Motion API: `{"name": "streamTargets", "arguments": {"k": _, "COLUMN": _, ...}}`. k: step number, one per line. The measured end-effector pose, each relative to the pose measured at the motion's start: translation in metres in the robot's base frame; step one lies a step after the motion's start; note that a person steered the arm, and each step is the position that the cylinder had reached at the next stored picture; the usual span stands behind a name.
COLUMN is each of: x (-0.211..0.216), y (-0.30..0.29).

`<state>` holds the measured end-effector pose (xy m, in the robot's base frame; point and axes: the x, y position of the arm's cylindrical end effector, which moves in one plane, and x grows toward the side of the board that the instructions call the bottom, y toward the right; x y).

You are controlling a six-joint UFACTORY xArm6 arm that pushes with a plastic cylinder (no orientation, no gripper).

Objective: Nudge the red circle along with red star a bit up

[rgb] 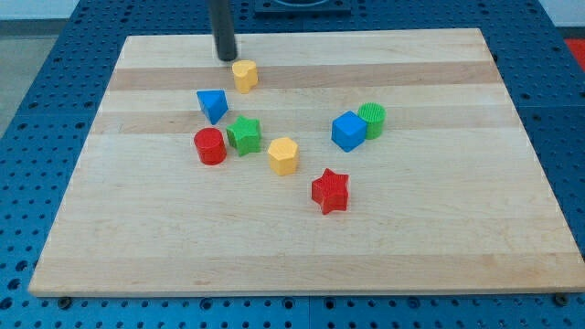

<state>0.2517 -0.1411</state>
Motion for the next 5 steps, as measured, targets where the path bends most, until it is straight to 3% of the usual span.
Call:
{"name": "streamTargets", "arguments": {"k": 2, "x": 0.041, "y": -0.016}}
{"name": "streamTargets", "arguments": {"k": 5, "x": 0.057, "y": 0.081}}
